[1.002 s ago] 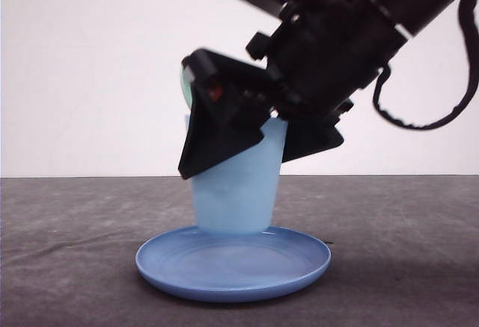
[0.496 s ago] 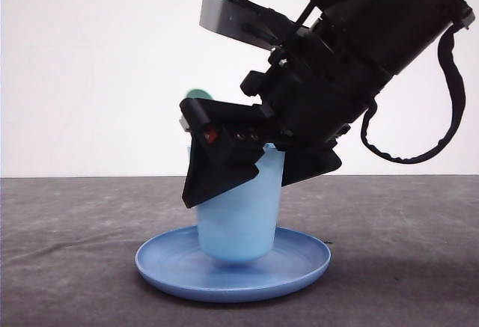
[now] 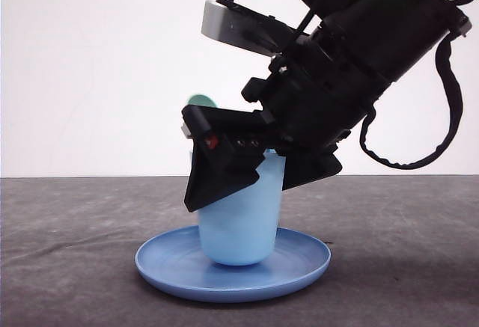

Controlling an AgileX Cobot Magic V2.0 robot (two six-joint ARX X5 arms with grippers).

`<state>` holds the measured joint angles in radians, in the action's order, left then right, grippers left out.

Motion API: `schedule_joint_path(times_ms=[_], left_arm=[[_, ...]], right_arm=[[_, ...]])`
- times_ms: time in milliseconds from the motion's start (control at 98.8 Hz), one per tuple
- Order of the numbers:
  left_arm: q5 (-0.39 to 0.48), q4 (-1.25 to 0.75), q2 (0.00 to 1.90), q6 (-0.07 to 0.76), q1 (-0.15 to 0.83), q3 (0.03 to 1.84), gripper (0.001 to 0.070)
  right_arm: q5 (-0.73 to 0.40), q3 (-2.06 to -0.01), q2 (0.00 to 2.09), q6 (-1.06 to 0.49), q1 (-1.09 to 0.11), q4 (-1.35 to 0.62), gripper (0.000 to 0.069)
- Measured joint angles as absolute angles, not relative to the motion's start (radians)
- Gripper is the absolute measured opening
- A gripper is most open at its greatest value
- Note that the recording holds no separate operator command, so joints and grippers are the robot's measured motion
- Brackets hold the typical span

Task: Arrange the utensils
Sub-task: 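Lower the cup onto the plate center and open the right gripper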

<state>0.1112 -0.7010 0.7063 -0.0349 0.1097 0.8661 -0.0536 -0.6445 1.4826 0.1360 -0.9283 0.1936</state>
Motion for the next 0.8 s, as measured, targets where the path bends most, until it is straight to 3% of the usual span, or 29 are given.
schedule_joint_path(times_ms=[799], left_arm=[[0.111, -0.701, 0.706, -0.035, 0.110, 0.866, 0.0274]], right_arm=[[-0.042, -0.645, 1.497, 0.136, -0.920, 0.195, 0.0462]])
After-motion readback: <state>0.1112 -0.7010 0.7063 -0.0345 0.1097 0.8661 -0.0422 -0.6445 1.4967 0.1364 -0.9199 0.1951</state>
